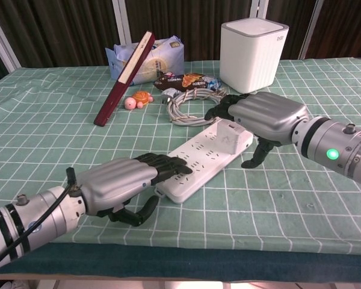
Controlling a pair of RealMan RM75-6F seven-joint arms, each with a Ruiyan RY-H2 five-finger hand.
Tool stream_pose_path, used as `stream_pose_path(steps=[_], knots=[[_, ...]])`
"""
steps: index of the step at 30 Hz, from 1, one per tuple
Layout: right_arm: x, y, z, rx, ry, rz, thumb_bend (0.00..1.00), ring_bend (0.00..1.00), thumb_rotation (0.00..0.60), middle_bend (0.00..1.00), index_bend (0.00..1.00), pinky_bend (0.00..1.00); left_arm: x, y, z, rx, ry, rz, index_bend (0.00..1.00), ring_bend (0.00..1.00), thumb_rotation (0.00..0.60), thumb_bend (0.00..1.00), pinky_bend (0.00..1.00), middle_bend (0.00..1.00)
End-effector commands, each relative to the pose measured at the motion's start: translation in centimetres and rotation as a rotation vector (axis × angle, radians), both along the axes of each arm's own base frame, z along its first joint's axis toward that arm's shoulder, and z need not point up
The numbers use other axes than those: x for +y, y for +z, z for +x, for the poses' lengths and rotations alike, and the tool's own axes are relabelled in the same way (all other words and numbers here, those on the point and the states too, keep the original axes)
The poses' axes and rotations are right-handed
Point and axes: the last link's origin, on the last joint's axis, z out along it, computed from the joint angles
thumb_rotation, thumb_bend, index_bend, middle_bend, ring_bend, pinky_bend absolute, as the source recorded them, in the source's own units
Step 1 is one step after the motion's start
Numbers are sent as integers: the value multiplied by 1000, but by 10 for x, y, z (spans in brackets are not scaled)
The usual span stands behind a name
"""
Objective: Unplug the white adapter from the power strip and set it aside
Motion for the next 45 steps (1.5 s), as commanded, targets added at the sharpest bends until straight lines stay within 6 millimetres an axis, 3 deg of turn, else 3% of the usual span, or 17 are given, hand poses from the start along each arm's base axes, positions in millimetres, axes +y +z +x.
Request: stream_pose_path(steps=[1,6,14,26,45], knots=[[-1,-1,-1,42,20,-17,271,111,600,255,283,250,0,1,0,2,-5,3,0,0,591,731,29,0],[-4,0,1,80,39,-36,279,115,600,255,286,252,-2,2,-2,8,-8,2,0,0,592,730,30,0],[-8,-4,8,138,89,-87,342,181,600,259,363,344,-3,1,-4,14,-6,1,0,0,592,731,30,0],[-7,-9,5,161,62,-74,346,182,600,260,345,347,-3,1,-4,16,-7,4,0,0,593,732,31,0],[-7,-15,9,158,72,-96,373,237,600,319,452,398,-3,-1,-4,28,-12,4,0,0,589,734,31,0]])
